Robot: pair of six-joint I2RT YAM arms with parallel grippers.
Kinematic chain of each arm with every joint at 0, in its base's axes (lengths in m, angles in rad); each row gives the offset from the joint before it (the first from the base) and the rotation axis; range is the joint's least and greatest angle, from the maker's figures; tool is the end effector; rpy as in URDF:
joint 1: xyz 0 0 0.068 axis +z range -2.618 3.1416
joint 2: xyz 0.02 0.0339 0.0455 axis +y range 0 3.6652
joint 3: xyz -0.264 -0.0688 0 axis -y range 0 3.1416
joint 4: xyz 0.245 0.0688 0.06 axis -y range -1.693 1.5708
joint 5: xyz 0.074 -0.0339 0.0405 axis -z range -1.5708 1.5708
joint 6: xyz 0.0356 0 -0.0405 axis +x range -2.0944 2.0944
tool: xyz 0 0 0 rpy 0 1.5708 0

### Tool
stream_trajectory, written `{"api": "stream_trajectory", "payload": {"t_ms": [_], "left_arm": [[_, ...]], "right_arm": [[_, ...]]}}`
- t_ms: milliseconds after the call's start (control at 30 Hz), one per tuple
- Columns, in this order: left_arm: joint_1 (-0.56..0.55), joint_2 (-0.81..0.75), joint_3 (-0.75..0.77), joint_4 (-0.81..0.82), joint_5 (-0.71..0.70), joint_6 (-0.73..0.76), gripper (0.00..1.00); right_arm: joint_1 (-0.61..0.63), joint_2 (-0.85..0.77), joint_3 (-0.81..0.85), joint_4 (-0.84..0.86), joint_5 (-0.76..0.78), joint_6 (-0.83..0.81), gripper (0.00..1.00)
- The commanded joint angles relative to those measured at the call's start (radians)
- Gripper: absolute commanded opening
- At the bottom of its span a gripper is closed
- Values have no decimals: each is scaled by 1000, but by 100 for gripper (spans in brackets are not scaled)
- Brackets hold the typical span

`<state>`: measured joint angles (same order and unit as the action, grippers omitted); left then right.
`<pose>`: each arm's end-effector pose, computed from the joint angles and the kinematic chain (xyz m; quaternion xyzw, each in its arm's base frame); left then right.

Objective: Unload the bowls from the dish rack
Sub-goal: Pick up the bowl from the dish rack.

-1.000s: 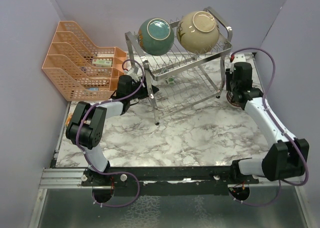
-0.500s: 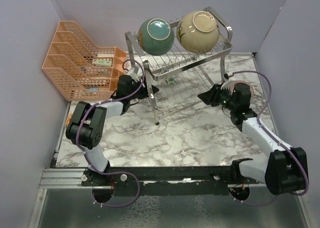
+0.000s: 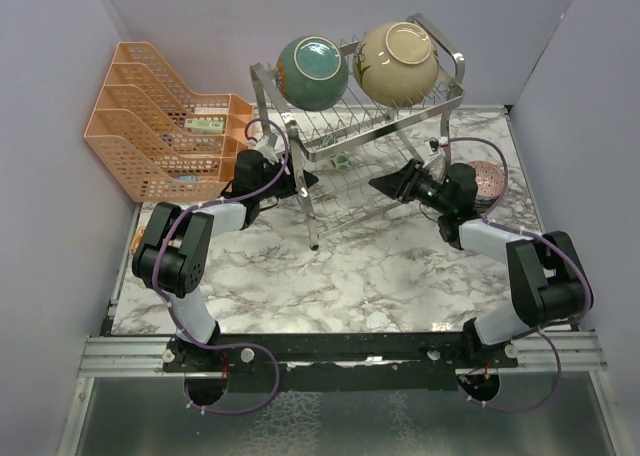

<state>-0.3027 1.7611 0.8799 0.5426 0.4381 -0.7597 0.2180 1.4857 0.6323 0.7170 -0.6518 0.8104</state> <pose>0.3509 -0.1254 0.1866 -0.0581 0.8044 -0.4386 0.3965 0.2933 0.0871 0.2175 0.0071 0.7443 0.5163 0.4235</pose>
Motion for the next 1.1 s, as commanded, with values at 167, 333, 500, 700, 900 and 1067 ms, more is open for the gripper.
{"api": "stream_trajectory", "payload": {"t_ms": [167, 333, 500, 700, 900, 1067], "left_arm": [[2, 59, -31, -101, 3, 18, 58], [4, 60, -36, -111, -6, 24, 66], [6, 66, -34, -113, -4, 26, 71], [9, 78, -34, -109, 3, 24, 83], [15, 81, -34, -121, -13, 20, 98], [15, 77, -35, -122, -11, 25, 99]], "right_arm": [[65, 215, 194, 106, 29, -11, 34], [78, 331, 290, 77, 75, -88, 40], [87, 412, 340, 140, 122, -140, 43], [98, 493, 376, 280, 151, -198, 49], [102, 563, 457, 289, 107, -205, 52], [104, 618, 516, 265, 89, -212, 52]]}}
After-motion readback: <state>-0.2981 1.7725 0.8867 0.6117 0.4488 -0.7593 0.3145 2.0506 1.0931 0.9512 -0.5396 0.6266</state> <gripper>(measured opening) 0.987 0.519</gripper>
